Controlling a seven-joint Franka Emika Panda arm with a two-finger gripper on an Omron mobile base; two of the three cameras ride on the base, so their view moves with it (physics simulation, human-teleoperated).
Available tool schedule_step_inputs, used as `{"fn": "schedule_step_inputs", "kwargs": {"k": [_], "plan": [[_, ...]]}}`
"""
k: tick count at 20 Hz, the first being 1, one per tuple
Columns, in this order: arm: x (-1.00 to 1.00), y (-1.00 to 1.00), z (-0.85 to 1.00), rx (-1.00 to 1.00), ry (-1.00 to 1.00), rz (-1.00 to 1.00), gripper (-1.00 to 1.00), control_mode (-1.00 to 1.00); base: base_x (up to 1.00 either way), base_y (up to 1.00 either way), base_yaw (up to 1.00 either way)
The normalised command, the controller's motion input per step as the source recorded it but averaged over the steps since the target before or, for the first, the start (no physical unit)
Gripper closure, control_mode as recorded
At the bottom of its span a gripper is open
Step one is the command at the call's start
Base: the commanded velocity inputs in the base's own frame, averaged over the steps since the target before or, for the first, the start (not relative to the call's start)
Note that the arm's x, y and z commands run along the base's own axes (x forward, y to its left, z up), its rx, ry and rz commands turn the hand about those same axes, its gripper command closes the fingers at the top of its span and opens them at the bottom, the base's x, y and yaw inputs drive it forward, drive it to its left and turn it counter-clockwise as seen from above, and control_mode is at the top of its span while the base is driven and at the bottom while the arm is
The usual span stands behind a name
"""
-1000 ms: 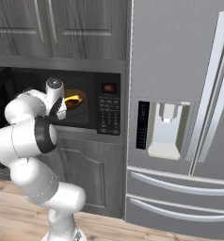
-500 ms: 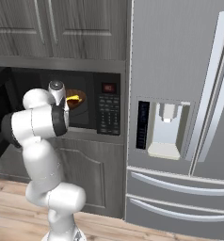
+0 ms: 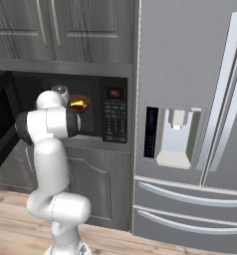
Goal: The microwave is finished heating the steak and corn. Take the bowl containing the food and place it on the dining counter.
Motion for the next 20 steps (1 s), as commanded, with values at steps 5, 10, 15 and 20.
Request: {"fn": "schedule_step_inputs", "kwargs": {"k": [5, 10, 15, 20], "plan": [[0.39, 0.1, -0.27, -0.04, 0.02, -0.01, -1.0, -1.0, 0.0, 0.0, 0.0], [0.39, 0.01, -0.22, -0.02, 0.03, 0.0, -1.0, -1.0, 0.0, 0.0, 0.0], [0.4, 0.04, -0.12, 0.0, 0.03, -0.01, -1.0, -1.0, 0.0, 0.0, 0.0], [0.3, 0.0, -0.07, 0.0, 0.03, -0.01, -1.0, -1.0, 0.0, 0.0, 0.0]]}}
